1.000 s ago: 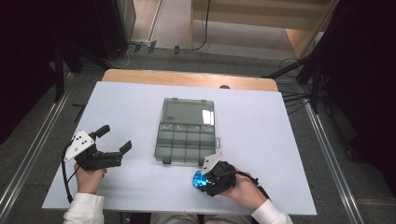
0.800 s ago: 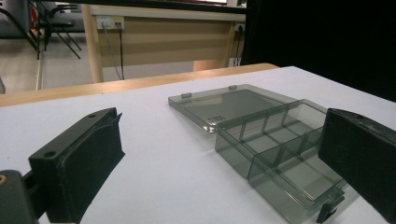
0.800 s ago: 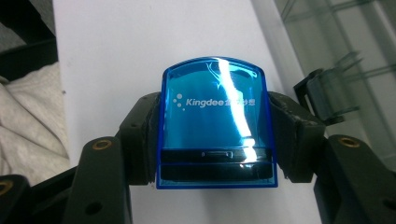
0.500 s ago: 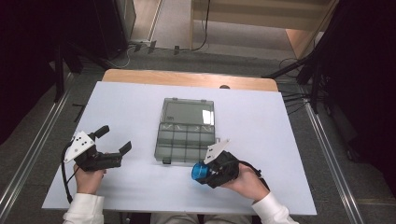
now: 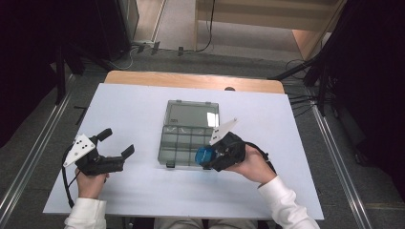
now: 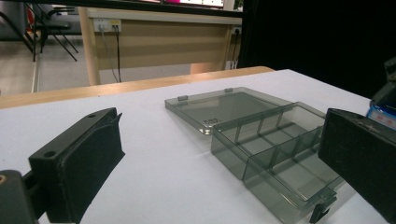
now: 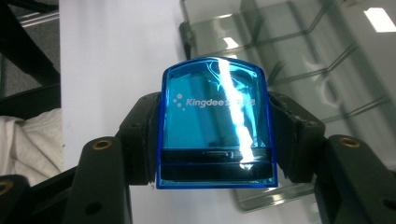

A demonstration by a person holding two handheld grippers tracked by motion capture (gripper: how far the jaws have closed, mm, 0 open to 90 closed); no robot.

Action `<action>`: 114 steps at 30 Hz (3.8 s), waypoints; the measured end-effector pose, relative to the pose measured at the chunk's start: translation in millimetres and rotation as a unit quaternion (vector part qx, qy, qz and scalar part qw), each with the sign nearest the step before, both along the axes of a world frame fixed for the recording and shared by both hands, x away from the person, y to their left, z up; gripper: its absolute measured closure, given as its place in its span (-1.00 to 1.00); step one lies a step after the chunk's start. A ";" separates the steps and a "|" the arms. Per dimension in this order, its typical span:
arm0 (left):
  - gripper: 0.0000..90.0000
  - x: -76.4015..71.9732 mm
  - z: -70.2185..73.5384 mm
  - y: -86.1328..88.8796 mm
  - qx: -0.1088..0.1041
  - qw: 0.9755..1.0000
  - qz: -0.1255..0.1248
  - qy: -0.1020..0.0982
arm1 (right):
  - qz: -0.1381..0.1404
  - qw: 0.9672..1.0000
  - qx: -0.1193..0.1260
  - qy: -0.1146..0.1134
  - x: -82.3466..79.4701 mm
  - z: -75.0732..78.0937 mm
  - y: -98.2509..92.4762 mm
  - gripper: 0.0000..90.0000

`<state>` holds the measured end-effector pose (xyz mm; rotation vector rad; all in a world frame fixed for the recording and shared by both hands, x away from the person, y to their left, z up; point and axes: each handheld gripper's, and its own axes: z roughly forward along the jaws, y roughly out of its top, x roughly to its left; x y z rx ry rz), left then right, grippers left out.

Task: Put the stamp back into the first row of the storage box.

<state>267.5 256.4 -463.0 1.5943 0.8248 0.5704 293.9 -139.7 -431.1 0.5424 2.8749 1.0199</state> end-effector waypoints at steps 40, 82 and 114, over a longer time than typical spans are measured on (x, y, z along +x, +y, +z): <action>-1.00 0.8 -0.6 2.7 -0.011 1.000 -0.001 -0.001 | 0.001 0.999 -0.050 -0.021 94.8 -17.9 32.3 -0.06; -1.00 0.3 -0.5 1.0 -0.016 1.000 -0.005 -0.001 | -0.144 0.988 -0.019 -0.052 58.9 17.4 -16.0 -1.00; -1.00 -2.9 -0.4 -2.2 0.000 1.000 -0.011 -0.002 | -0.324 0.935 0.127 -0.070 -18.1 -20.8 -117.1 -1.00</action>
